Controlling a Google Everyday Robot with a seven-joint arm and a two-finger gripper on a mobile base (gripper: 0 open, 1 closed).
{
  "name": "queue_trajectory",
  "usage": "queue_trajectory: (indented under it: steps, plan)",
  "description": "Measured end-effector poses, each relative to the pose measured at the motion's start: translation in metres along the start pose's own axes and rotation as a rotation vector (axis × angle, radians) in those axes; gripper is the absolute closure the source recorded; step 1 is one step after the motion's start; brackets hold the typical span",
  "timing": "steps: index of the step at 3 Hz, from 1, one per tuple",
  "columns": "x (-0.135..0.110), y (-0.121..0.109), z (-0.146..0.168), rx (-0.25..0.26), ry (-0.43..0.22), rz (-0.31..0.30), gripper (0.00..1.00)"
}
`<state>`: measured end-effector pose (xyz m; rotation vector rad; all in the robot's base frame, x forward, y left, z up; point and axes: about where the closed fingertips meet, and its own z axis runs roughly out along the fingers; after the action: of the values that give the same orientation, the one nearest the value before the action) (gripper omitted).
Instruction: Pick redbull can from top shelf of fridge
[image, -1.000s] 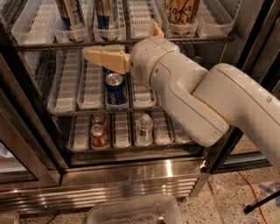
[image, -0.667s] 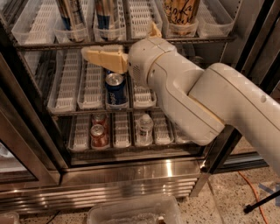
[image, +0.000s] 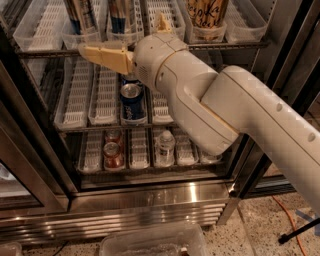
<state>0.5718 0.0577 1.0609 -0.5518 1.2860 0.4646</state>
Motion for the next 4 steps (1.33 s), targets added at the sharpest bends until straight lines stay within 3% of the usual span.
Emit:
queue_trajectory:
  steps: [2, 4]
  plan:
    - [0.007, -0.005, -0.001, 0.001, -0.01, 0.023, 0.0]
    - [0.008, -0.034, -0.014, 0.051, -0.009, -0.026, 0.0]
